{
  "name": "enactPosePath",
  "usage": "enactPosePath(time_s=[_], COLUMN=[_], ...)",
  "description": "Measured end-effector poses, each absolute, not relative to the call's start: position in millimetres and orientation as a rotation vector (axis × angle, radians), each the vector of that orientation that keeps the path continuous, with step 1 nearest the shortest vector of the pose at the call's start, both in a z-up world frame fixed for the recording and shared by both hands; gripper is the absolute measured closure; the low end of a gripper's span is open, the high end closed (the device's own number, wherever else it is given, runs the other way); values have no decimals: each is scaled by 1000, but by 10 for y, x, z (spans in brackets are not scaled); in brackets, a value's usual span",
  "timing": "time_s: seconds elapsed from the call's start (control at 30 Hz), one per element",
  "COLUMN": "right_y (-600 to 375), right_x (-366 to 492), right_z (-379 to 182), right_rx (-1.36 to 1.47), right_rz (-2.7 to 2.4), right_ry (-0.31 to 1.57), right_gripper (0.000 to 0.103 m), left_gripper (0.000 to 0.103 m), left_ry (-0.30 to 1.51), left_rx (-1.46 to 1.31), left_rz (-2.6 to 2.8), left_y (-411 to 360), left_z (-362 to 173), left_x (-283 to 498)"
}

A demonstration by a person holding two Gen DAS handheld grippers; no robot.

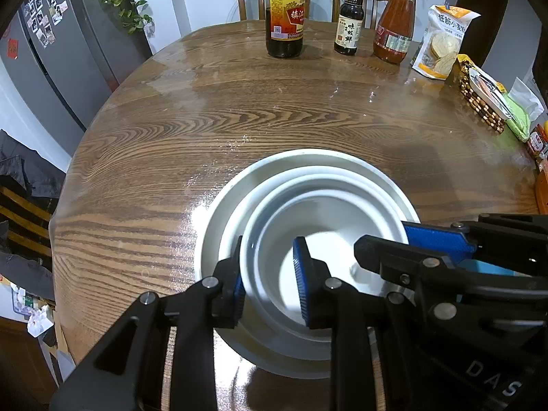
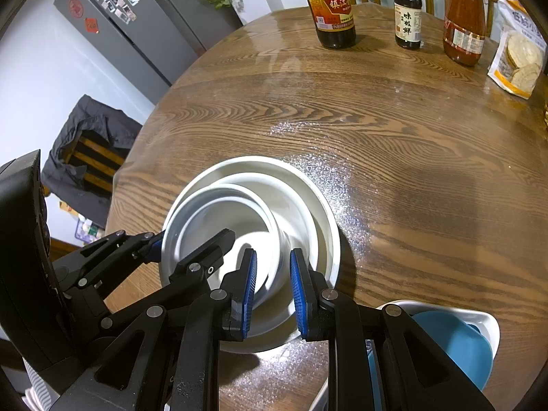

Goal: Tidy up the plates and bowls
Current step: 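Lower the ramekin into the medium white bowl with both grippers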

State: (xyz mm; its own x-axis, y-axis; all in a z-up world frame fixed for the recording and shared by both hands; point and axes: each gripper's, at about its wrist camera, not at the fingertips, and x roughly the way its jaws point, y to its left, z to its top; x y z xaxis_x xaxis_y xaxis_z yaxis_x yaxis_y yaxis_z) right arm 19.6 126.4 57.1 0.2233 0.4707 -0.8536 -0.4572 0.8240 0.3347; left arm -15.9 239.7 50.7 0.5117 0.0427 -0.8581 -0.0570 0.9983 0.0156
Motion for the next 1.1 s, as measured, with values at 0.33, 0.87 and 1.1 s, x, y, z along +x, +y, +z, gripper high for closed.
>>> enactPosePath(time_s=[0.33,0.87,1.1], right_y=[1255,1244,1219], right_x=[176,126,107], right_z=[579,645,670], right_rx=[5,-7,-9], right_rz=[637,628,623], right_ry=[1178,1168,1160], right_gripper=[81,81,81], left_gripper=[77,75,73], left_ry=[1032,1033,1027], left_rx=[-13,-11,-10], left_rz=[61,63,63], left_y=[2415,2416,2426], left_z=[512,550,596], left_x=[-186,-203,-244])
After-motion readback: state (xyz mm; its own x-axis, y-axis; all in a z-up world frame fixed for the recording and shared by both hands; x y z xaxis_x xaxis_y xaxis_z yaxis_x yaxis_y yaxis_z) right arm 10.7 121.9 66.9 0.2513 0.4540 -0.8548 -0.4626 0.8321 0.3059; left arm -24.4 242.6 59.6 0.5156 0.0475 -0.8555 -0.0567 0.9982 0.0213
